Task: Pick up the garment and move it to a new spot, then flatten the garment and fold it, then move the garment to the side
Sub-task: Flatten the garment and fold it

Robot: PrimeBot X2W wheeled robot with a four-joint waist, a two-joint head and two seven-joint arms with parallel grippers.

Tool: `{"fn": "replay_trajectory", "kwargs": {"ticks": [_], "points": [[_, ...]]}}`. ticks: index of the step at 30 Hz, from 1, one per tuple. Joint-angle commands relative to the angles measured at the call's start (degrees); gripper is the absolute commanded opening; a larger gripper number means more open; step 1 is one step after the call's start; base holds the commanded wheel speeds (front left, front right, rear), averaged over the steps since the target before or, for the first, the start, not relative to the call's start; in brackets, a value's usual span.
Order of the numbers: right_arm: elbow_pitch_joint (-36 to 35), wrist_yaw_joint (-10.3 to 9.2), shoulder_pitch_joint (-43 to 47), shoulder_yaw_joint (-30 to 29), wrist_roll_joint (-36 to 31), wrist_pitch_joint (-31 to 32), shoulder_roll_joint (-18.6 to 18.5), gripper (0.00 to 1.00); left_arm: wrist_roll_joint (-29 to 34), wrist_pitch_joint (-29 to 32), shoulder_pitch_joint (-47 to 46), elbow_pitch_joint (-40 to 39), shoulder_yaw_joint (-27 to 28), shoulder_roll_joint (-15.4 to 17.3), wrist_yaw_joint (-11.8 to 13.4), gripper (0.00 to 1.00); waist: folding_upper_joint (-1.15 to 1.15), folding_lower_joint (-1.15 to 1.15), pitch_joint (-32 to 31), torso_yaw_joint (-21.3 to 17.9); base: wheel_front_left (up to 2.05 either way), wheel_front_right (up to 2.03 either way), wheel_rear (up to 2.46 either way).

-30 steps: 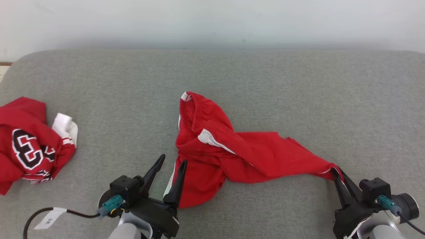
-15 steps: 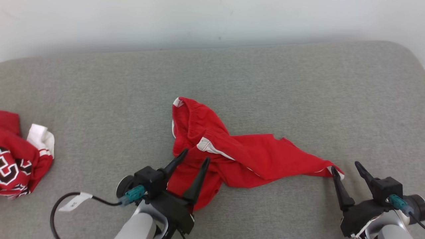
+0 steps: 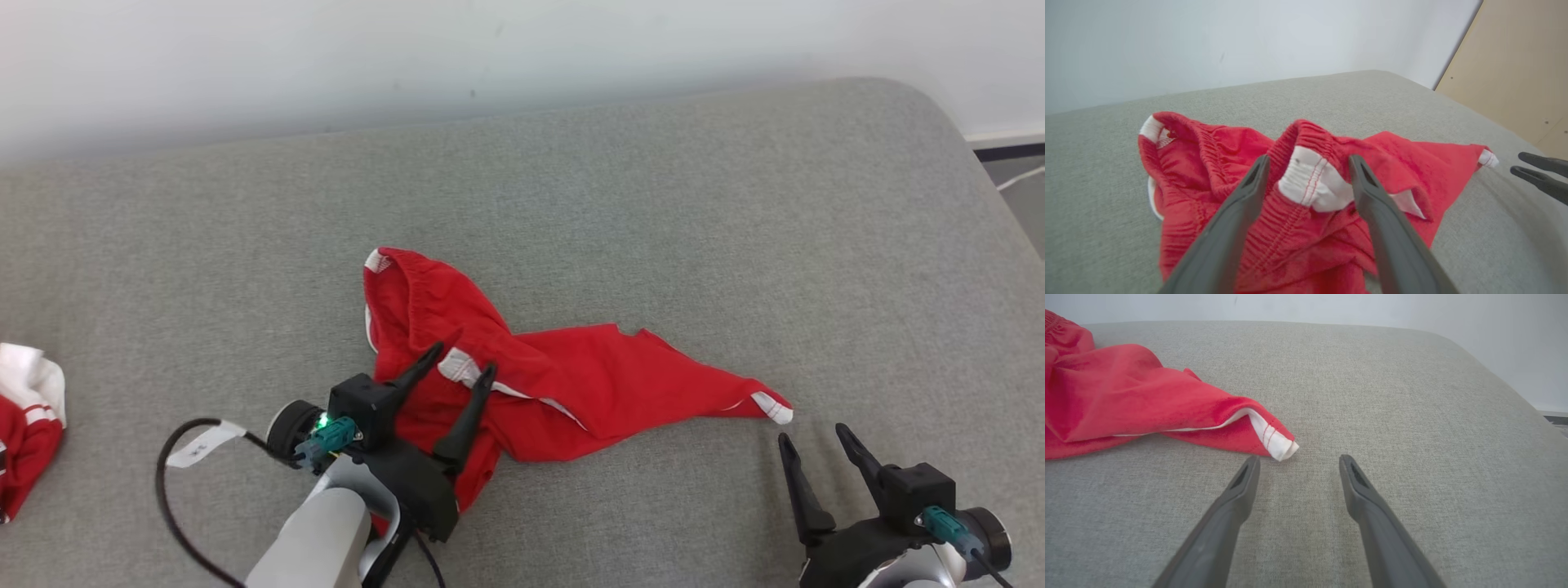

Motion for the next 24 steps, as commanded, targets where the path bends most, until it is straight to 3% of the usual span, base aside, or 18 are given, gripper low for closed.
{"fn": "replay_trajectory", "kwargs": {"ticks": [1, 3, 4, 5, 6, 14, 24], "points": [[-0.53, -0.08, 0.15, 0.21, -0.03, -0.02, 0.49, 1.00, 1.27, -0.23, -1.31, 2.06, -0.09, 0.15, 0.69, 1.00, 0.00, 0.00, 0.65, -0.76, 0.00, 0.00, 0.00], [-0.81, -0.08, -0.39, 0.24, 0.07, -0.02, 0.87, 1.00, 1.16, -0.23, -2.49, 4.38, -0.30, 0.13, 0.74, 1.00, 0.00, 0.00, 0.97, -1.09, 0.00, 0.00, 0.00], [-0.98, -0.08, -0.65, 0.26, 0.11, -0.02, 1.06, 1.00, 1.49, -0.23, -3.06, 5.50, -0.50, 0.12, 0.75, 0.88, 0.00, 0.00, 1.14, -1.22, 0.00, 0.00, 0.00], [-1.10, -0.08, -0.91, 0.28, 0.07, -0.02, 1.17, 1.00, 1.53, -0.23, -3.68, 6.24, -0.62, 0.12, 0.71, 0.18, 0.00, 0.00, 1.28, -1.32, 0.00, 0.00, 0.00], [-1.43, -0.08, -1.18, 0.16, 0.01, -0.02, 1.32, 1.00, 1.45, -0.23, -4.24, 6.60, -0.64, 0.13, 0.64, 0.00, 0.00, 0.00, 1.44, -1.42, 0.00, 0.00, 0.00], [-2.08, -0.08, -2.12, -0.17, 0.73, -0.02, 3.22, 1.00, 3.70, -0.23, -9.06, 3.16, -0.85, 0.13, 0.05, 0.00, 0.00, 0.00, 2.51, -2.28, 0.00, 0.00, 0.00], [-0.39, -0.08, -3.46, 1.25, 1.57, -0.02, 7.06, 1.00, 4.88, -0.25, -24.13, -2.36, -2.01, 0.15, -0.10, 0.00, 0.00, 0.00, 2.13, -6.39, 0.00, 0.00, 0.00]]}}
